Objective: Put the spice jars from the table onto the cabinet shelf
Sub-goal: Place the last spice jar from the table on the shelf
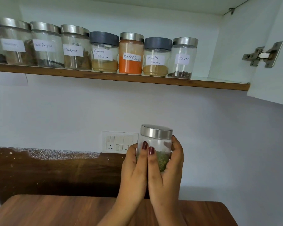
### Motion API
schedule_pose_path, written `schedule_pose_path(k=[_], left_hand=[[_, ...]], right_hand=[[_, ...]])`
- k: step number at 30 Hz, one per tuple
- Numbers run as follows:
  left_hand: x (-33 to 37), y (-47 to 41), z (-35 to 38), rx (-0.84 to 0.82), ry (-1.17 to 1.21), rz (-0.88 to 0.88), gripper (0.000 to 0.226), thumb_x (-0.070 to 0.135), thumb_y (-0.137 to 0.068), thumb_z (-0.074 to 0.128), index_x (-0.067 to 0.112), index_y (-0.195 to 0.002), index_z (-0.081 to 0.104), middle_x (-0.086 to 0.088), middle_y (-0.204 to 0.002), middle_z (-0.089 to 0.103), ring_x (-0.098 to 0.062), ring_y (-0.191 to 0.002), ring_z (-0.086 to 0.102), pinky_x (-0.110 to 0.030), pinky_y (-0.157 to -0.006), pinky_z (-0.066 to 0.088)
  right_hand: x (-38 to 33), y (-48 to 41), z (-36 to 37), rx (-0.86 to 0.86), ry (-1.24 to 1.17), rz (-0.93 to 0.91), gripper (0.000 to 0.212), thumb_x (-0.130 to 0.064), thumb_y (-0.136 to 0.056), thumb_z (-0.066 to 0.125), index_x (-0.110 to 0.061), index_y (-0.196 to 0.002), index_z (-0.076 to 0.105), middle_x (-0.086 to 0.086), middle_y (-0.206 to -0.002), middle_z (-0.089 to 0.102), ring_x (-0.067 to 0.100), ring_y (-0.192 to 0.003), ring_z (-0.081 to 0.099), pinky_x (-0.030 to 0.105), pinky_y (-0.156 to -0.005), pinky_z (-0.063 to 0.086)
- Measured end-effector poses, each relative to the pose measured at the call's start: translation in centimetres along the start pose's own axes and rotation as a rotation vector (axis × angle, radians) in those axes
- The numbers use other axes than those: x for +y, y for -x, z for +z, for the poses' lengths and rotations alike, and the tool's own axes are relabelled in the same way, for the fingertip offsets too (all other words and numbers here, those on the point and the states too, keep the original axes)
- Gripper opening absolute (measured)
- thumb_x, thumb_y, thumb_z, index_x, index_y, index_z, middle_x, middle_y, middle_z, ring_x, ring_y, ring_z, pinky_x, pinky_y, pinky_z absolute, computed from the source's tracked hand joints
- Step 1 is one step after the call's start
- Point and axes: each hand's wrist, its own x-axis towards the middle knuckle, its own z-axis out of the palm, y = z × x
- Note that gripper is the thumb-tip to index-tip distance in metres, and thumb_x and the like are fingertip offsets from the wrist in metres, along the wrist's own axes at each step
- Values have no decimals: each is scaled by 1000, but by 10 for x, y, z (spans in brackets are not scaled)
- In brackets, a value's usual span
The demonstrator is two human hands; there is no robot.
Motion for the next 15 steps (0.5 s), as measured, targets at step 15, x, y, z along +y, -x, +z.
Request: schedule_pose_path(k=[15], left_hand=[[-9,-21,-27,-277,266,-411,69,61,-100,19,20,-128,67,-11,-130,67,-26,-124,62,-48,-112,38]], right_hand=[[3,-4,-10,-185,-580,294,59,-54,-80,54,-21,-129,57,1,-119,69,18,-111,66,31,-86,57]])
